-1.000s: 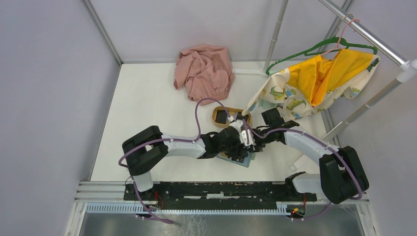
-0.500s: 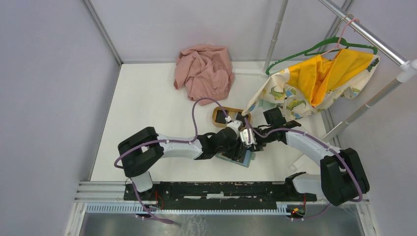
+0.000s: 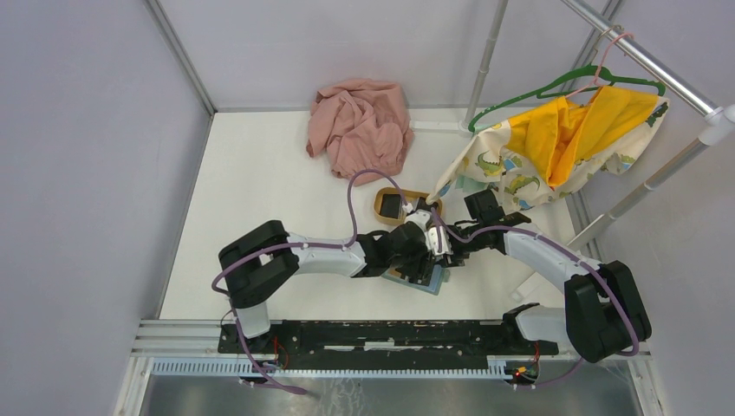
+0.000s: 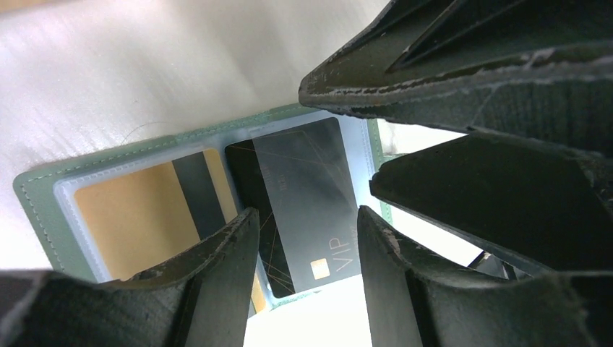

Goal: Put the credit cards into the card holder
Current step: Insert the credit card into the card holder, then turn over the card slot in the card holder.

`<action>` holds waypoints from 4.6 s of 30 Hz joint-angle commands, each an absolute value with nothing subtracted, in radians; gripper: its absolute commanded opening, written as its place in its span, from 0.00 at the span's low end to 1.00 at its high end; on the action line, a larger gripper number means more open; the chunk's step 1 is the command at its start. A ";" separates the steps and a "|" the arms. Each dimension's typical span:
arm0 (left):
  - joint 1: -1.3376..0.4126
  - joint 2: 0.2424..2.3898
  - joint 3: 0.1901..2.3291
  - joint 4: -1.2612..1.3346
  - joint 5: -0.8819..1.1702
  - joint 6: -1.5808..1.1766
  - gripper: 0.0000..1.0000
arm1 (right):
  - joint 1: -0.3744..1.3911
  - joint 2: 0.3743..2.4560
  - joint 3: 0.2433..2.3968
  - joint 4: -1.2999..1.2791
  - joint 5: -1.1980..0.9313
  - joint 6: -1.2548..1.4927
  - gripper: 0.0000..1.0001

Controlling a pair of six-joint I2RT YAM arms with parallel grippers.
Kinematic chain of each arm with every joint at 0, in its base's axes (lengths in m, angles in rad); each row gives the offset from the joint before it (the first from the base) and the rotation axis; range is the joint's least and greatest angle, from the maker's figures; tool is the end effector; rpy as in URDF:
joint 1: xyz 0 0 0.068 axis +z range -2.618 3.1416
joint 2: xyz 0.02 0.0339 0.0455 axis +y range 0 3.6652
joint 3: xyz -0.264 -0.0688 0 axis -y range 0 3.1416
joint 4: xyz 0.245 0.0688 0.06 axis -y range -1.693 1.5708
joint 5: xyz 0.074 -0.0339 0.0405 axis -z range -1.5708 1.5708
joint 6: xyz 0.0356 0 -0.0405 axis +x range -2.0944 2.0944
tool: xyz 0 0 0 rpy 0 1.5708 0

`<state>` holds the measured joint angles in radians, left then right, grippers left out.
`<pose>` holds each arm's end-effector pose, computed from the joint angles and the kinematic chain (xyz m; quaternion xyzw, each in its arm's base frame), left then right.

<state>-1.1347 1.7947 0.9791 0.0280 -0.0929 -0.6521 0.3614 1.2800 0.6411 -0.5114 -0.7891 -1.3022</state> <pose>0.1582 -0.3317 0.1561 0.2034 0.9008 -0.2702 0.2724 0.1942 0.1004 0.1780 -0.7214 0.5488 0.2478 0.3421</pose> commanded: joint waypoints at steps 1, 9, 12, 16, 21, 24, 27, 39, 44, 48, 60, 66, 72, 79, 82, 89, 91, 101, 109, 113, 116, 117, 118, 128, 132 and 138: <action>-1.138 1.829 1.009 0.037 -0.032 -0.599 0.59 | 0.359 1.274 0.646 -0.514 -0.827 -1.300 0.59; -1.137 1.842 1.002 0.096 0.058 -0.611 0.55 | 0.359 1.281 0.649 -0.525 -0.816 -1.312 0.59; -1.135 1.835 0.995 0.092 0.044 -0.608 0.54 | 0.360 1.276 0.652 -0.533 -0.785 -1.329 0.59; -1.124 1.815 0.973 0.104 0.039 -0.606 0.52 | 0.349 1.248 0.653 -0.568 -0.761 -1.386 0.58; -1.095 1.814 0.929 0.162 0.102 -0.614 0.50 | 0.337 1.208 0.630 -0.634 -0.778 -1.510 0.59; -1.072 1.820 0.900 0.213 0.142 -0.628 0.48 | 0.323 1.193 0.624 -0.667 -0.803 -1.578 0.59; -1.058 1.824 0.878 0.241 0.165 -0.638 0.47 | 0.317 1.172 0.616 -0.732 -0.837 -1.689 0.58; -1.032 1.831 0.846 0.290 0.207 -0.649 0.46 | 0.344 1.150 0.503 -0.742 -0.873 -1.910 0.44; -1.028 1.827 0.838 0.298 0.215 -0.649 0.46 | 0.365 1.138 0.462 -0.580 -0.807 -1.777 0.44; -1.027 1.830 0.836 0.310 0.227 -0.651 0.46 | 0.375 1.126 0.445 -0.514 -0.805 -1.715 0.43; -1.014 1.764 0.785 0.388 0.257 -0.695 0.54 | 0.385 1.081 0.416 -0.367 -0.832 -1.568 0.41; -1.012 1.664 0.743 0.381 0.207 -0.698 0.57 | 0.385 1.092 0.415 -0.317 -0.848 -1.498 0.41; -1.009 1.615 0.726 0.343 0.178 -0.683 0.57 | 0.392 1.111 0.404 -0.214 -0.867 -1.373 0.40; -1.009 1.475 0.682 0.236 0.010 -0.634 0.55 | 0.429 1.118 0.379 -0.024 -0.846 -1.147 0.39; -1.008 1.374 0.652 0.159 -0.148 -0.610 0.55 | 0.458 1.129 0.386 0.070 -0.818 -1.009 0.39; -1.009 1.160 0.561 0.094 -0.343 -0.586 0.55 | 0.535 1.220 0.413 0.229 -0.638 -0.724 0.43; -1.010 1.139 0.551 0.092 -0.353 -0.579 0.55 | 0.552 1.251 0.431 0.233 -0.587 -0.683 0.44; -1.009 1.188 0.547 0.140 -0.338 -0.547 0.55 | 0.573 1.257 0.501 0.132 -0.643 -0.673 0.52; -1.009 1.309 0.567 0.227 -0.225 -0.498 0.55 | 0.537 1.246 0.555 0.010 -0.733 -0.734 0.55; -1.008 1.363 0.583 0.244 -0.172 -0.478 0.56 | 0.503 1.226 0.579 -0.058 -0.786 -0.770 0.53; -1.008 1.410 0.597 0.259 -0.124 -0.467 0.57 | 0.480 1.217 0.581 -0.071 -0.802 -0.771 0.52; -1.008 1.427 0.606 0.259 -0.108 -0.463 0.57 | 0.473 1.216 0.582 -0.073 -0.805 -0.772 0.52; -1.009 1.447 0.615 0.259 -0.095 -0.462 0.57 | 0.469 1.218 0.583 -0.076 -0.808 -0.773 0.51; -1.008 1.532 0.642 0.254 -0.071 -0.470 0.54 | 0.460 1.238 0.590 -0.096 -0.813 -0.783 0.48; -1.009 1.549 0.650 0.222 -0.100 -0.485 0.40 | 0.460 1.244 0.595 -0.108 -0.806 -0.793 0.47; -1.008 1.546 0.636 0.204 -0.114 -0.523 0.33 | 0.460 1.238 0.597 -0.112 -0.798 -0.794 0.46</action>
<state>-1.0100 1.5406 0.6212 0.2146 -0.0933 -0.5053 0.4625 1.2404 0.5549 -0.1154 -0.7864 -0.7849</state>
